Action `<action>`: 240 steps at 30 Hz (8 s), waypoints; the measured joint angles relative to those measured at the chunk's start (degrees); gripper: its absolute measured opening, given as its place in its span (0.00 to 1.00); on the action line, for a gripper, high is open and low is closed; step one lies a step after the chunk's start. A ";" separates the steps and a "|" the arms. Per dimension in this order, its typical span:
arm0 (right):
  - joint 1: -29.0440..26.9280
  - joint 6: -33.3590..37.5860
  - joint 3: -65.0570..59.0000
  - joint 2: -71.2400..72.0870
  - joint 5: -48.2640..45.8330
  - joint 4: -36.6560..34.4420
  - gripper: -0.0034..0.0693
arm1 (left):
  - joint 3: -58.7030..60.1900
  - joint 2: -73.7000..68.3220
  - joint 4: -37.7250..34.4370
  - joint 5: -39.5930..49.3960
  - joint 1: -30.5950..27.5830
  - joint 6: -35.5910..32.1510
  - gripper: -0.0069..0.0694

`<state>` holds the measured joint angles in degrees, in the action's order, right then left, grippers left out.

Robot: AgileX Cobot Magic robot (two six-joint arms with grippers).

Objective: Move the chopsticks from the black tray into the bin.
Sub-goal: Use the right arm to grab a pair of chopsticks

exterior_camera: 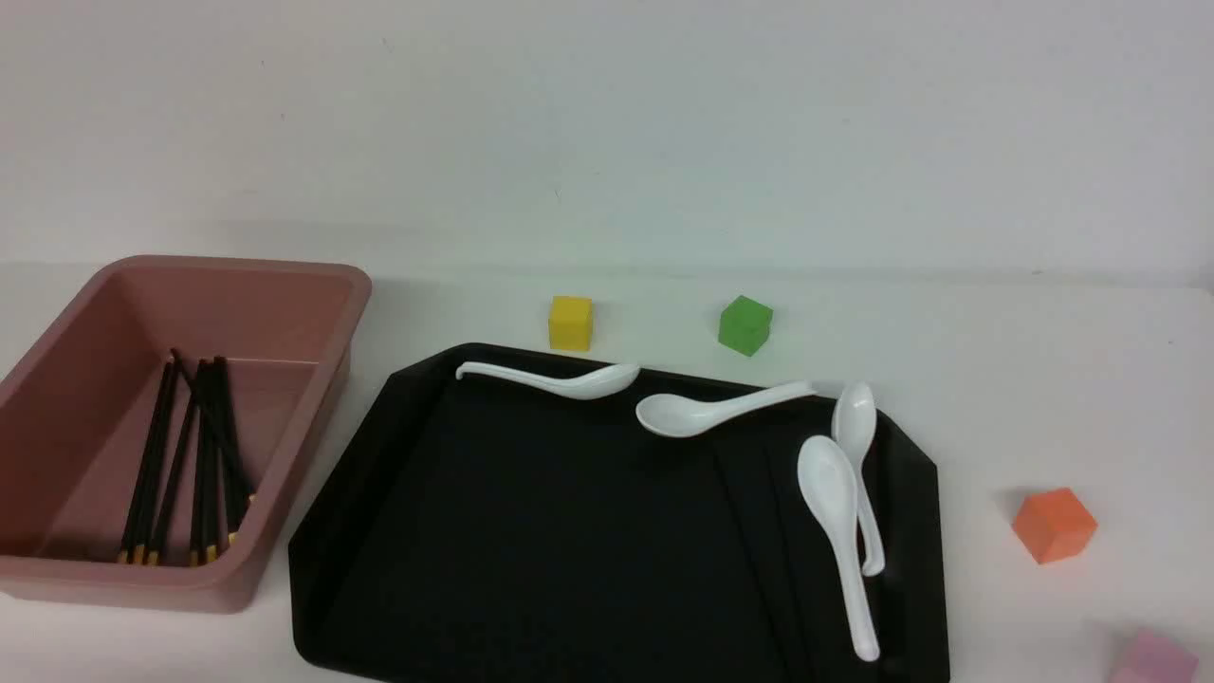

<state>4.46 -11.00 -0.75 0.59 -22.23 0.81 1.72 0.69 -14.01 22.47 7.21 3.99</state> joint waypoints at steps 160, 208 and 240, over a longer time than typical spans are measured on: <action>33.40 -30.07 70.11 -111.92 -21.52 10.88 0.69 | 0.00 0.00 0.00 0.00 0.00 0.00 0.40; 33.61 -19.57 101.07 -115.61 -47.07 1.08 0.04 | 0.00 0.00 0.00 0.00 0.00 0.00 0.40; 25.94 -5.52 85.90 -115.68 -41.02 -4.66 0.06 | 0.00 0.00 0.00 0.00 0.00 0.00 0.40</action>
<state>30.40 -16.52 85.16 -115.09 -63.25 -3.84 1.72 0.69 -14.01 22.47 7.21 3.99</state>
